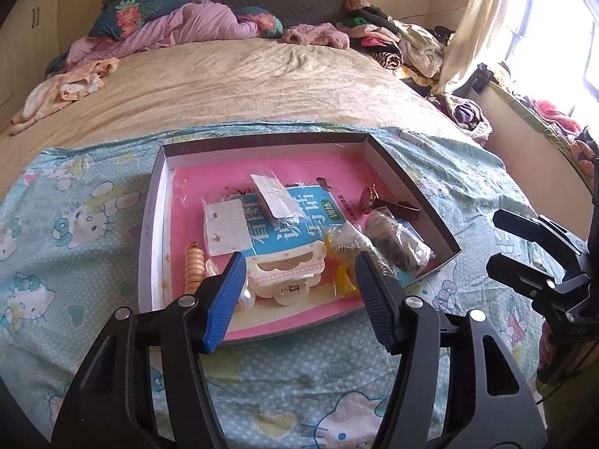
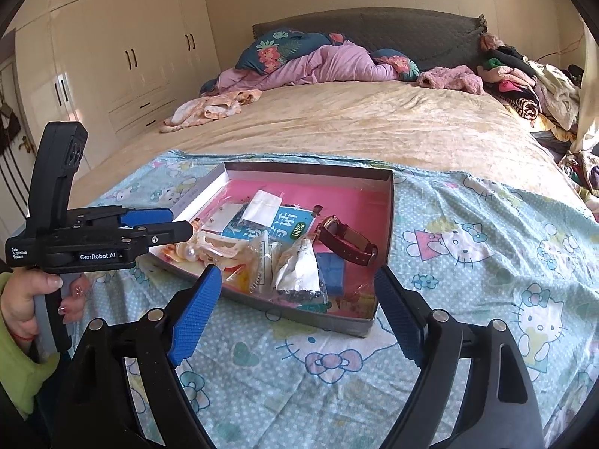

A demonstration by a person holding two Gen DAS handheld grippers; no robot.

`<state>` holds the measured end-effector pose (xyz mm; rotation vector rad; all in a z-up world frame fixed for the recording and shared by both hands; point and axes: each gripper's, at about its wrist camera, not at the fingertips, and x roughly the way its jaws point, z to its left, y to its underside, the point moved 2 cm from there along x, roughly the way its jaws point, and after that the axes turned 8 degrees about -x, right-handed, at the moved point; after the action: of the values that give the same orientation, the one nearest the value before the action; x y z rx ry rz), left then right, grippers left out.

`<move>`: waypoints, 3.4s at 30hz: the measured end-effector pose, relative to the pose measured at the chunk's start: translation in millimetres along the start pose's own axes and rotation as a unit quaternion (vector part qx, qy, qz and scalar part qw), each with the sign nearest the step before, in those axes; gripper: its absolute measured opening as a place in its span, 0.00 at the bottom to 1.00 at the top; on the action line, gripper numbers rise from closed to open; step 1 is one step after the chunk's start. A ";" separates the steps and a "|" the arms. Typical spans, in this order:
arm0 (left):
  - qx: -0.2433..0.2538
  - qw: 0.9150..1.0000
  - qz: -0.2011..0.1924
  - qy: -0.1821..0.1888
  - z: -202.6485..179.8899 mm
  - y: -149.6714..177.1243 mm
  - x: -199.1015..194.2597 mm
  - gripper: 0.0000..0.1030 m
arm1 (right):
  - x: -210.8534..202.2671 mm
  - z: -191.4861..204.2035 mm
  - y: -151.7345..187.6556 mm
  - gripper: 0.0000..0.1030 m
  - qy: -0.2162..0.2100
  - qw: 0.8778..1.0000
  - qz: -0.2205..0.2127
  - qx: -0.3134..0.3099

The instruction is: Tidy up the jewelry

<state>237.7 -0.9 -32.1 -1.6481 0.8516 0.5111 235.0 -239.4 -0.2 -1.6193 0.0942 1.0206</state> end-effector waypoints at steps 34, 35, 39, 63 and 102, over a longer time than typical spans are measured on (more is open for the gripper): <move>-0.057 0.995 -0.075 -0.033 -9.1 62.6 -115.2 0.91 | -94.4 44.2 26.7 0.96 0.020 0.998 -0.059 -0.030; -0.056 0.995 -0.075 -0.036 -10.3 66.6 -116.4 0.91 | -95.1 46.4 30.7 0.96 0.023 0.998 -0.058 -0.030; -0.054 0.994 -0.082 -0.037 -14.1 81.2 -120.4 0.91 | -94.8 51.5 46.1 0.96 0.026 0.998 -0.053 -0.013; -0.045 0.994 -0.075 -0.061 -18.1 109.2 -111.8 0.91 | -82.7 68.4 73.7 0.96 0.020 0.999 -0.025 0.010; -0.042 0.994 -0.071 -0.075 -19.4 110.7 -116.6 0.91 | -83.0 73.5 72.7 0.96 0.013 1.000 -0.021 0.000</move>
<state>76.7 1.8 -14.6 -1.7088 0.6056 0.5702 102.4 -239.8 1.5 -1.6293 0.0777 0.9675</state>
